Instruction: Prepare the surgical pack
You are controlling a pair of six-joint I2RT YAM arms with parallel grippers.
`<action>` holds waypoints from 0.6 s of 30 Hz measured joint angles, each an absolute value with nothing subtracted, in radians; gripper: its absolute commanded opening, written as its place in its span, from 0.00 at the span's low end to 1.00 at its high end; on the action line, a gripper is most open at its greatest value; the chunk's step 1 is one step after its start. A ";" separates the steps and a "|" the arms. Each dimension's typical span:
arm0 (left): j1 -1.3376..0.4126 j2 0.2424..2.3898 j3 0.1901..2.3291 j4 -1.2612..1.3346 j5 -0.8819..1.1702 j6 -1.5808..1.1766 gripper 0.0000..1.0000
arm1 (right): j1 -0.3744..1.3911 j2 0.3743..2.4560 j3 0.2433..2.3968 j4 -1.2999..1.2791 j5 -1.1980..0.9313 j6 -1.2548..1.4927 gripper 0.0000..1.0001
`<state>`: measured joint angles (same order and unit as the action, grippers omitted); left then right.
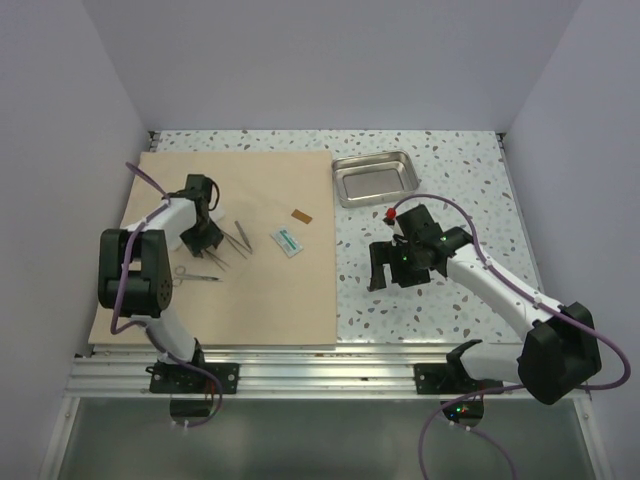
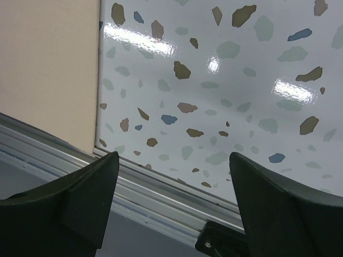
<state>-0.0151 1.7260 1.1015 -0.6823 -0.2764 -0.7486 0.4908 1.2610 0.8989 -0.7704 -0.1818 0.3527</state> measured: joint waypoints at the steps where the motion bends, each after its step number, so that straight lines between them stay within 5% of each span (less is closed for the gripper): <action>1: -0.014 1.736 1.102 -0.675 -0.276 -0.748 0.48 | 0.491 1.261 0.899 -0.770 -0.182 0.353 0.88; 8: -0.013 1.773 1.102 -0.646 -0.266 -0.749 0.25 | 0.491 1.264 0.899 -0.770 -0.182 0.352 0.88; 11: -0.013 1.773 1.102 -0.643 -0.262 -0.749 0.01 | 0.491 1.273 0.899 -0.770 -0.182 0.349 0.88; 18: -0.012 1.726 1.103 -0.680 -0.237 -0.743 0.00 | 0.491 1.340 0.930 -0.770 -0.192 0.345 0.88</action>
<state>-0.0124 1.7264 1.1034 -0.6804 -0.2375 -0.7425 0.4908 1.3399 0.9302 -0.7700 -0.1921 0.3450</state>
